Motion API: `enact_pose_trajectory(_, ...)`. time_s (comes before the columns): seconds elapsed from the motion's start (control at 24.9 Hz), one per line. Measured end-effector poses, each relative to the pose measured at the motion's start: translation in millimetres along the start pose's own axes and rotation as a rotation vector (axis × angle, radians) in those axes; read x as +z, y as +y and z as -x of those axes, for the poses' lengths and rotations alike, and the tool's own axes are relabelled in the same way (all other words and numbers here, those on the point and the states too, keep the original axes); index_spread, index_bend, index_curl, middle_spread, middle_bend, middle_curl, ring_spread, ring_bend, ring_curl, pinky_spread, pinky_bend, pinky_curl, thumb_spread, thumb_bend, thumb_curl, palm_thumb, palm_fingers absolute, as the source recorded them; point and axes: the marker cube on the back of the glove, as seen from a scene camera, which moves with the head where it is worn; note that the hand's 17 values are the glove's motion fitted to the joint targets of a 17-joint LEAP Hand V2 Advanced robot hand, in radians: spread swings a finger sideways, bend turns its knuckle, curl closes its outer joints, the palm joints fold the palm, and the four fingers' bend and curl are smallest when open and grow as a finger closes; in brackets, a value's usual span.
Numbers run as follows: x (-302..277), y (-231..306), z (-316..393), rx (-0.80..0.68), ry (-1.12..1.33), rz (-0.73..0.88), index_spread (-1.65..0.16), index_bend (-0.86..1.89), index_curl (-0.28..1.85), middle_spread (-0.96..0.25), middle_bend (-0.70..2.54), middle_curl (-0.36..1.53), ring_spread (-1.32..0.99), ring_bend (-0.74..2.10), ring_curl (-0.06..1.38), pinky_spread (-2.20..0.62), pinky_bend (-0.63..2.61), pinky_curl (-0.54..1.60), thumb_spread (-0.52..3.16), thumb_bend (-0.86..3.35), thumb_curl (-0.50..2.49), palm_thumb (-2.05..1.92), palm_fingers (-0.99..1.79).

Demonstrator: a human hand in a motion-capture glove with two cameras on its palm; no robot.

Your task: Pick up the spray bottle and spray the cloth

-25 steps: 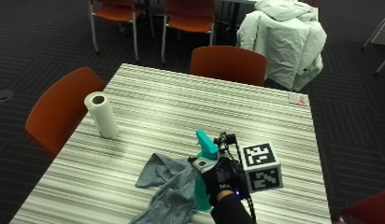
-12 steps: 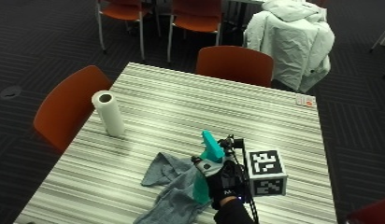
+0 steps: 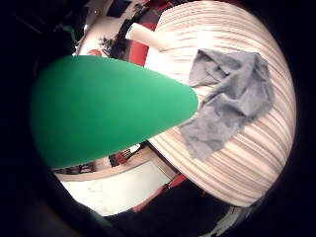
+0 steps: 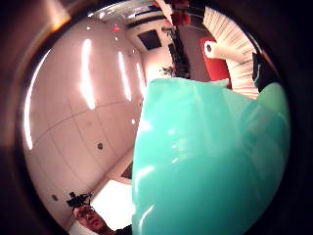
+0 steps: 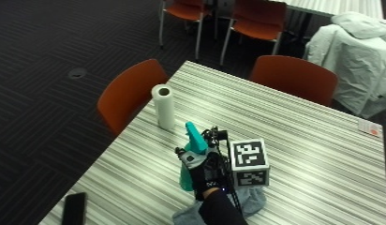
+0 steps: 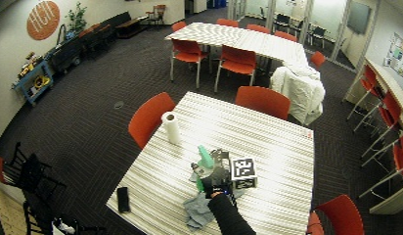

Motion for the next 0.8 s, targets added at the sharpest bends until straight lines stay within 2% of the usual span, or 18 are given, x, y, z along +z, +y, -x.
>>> enact_pose_trajectory(0.44,3.0,1.6,-10.7,0.006,-0.027,-0.002,-0.23,0.18,0.56,-0.07,0.33,0.57,-0.15,0.39,0.49,0.00,0.15,0.31,0.52,-0.02,0.70,1.16,0.80)
enact_pose_trajectory(0.8,23.4,31.6,-77.7,0.071,-0.049,0.039,-0.24,0.18,0.56,-0.07,0.32,0.57,-0.15,0.39,0.49,0.00,0.15,0.30,0.52,-0.02,0.70,1.16,0.79)
